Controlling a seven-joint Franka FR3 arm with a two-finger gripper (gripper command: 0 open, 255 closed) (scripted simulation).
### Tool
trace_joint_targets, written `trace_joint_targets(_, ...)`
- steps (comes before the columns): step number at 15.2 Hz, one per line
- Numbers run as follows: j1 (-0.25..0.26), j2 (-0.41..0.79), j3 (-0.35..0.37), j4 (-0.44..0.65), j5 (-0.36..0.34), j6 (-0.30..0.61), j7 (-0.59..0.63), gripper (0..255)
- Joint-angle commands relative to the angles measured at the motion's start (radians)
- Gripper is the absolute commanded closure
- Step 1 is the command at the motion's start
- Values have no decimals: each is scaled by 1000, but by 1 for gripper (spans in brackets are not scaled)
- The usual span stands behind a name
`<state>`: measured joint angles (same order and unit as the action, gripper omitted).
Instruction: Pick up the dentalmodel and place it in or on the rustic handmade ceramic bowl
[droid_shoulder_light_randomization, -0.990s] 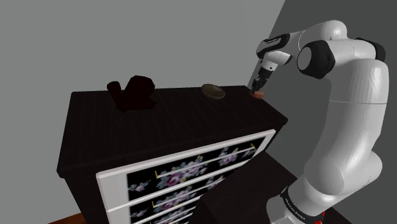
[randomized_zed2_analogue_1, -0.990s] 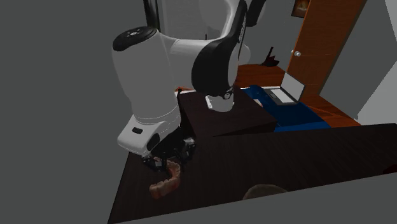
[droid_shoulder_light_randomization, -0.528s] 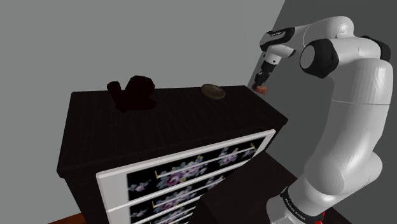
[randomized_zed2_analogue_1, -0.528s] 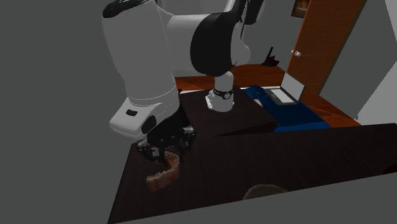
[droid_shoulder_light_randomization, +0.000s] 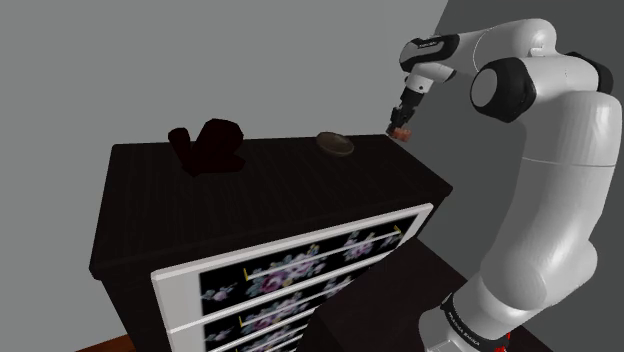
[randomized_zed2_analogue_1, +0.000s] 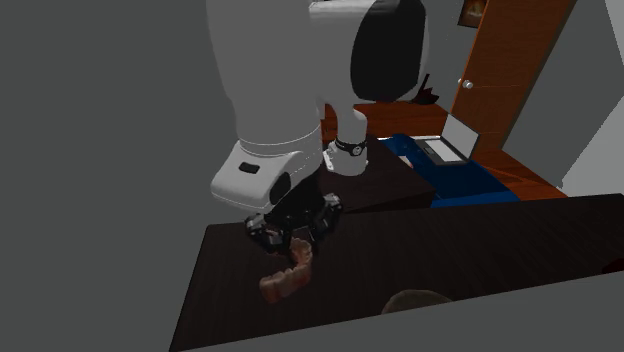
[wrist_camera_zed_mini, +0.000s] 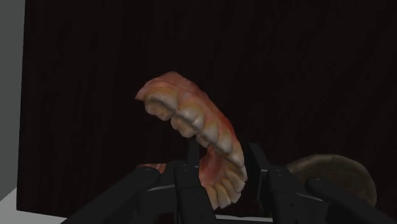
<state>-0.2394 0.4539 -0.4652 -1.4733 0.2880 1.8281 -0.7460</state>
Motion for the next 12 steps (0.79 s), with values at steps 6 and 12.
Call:
trace_joint_targets(6, 97, 16, 38, 41, -5, -8, 143, 255)
trace_joint_targets(12, 166, 69, 73, 137, 0, -36, 261, 255)
